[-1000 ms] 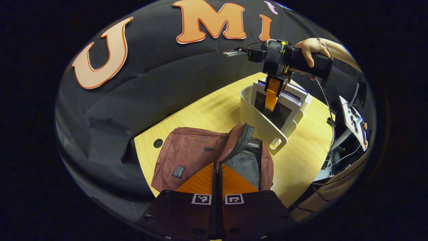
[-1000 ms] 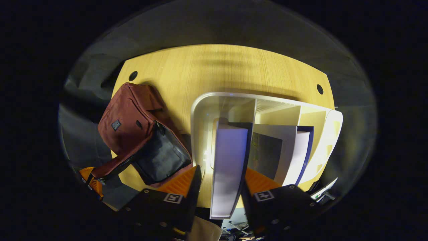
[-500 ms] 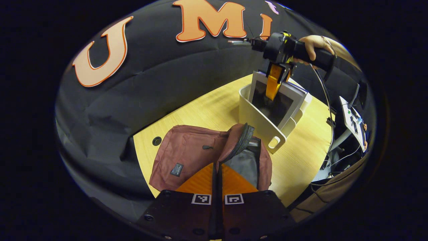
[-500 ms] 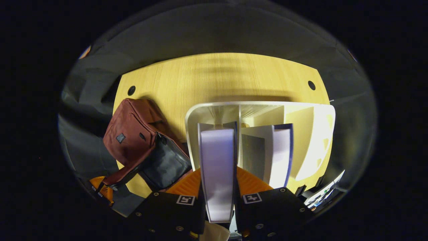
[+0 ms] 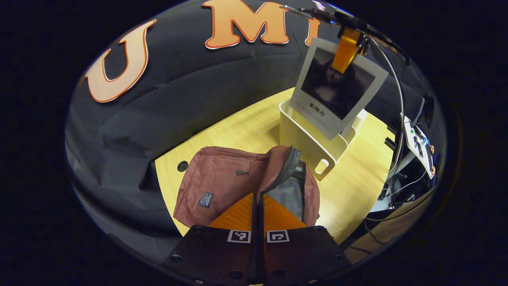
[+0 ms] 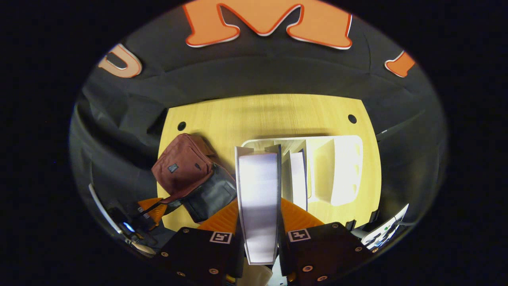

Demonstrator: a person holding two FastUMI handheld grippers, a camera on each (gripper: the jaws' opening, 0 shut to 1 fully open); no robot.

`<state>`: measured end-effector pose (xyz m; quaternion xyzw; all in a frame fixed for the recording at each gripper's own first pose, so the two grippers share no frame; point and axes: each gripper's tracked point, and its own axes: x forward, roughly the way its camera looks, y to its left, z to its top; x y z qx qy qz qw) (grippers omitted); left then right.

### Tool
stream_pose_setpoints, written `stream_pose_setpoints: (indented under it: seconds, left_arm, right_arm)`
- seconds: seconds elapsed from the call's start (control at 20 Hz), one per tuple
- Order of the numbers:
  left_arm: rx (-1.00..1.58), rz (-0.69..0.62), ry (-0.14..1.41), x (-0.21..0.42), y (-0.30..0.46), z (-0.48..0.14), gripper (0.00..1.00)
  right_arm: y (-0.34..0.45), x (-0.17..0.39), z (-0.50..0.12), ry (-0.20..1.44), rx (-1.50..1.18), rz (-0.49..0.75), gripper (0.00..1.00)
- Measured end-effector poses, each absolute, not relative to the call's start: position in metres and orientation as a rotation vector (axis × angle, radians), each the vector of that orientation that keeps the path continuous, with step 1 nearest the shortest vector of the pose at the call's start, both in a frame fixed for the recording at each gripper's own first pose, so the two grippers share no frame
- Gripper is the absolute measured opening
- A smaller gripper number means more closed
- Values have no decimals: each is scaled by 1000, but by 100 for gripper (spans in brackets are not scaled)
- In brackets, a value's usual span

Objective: Open the schoolbag, grab two books from the bookshelf and put them into the schoolbag.

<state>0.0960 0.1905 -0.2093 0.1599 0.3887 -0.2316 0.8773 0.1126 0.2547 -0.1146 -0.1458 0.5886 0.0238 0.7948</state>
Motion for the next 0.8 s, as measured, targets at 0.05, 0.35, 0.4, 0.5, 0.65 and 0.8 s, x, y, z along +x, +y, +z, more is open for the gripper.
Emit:
stream_pose_setpoints:
  seconds: [0.05,0.35,0.4,0.5,0.65,0.8]
  left_arm:
    - [331,-480,814,96,191,-210,1]
    - [359,-466,821,100,190,-210,1]
    - [363,-462,812,101,189,-207,1]
    - [367,-461,814,101,188,-208,1]
    - [380,-455,824,101,186,-208,1]
    - [403,-450,830,102,184,-204,1]
  right_arm:
    - [260,100,-104,1250,-290,75,36]
    - [261,27,-95,1206,-93,187,36]
    - [262,13,-107,1227,-20,208,36]
    - [260,-4,-131,1236,118,229,36]
    - [251,-23,-178,1215,329,241,36]
    - [261,-25,-227,1179,554,262,36]
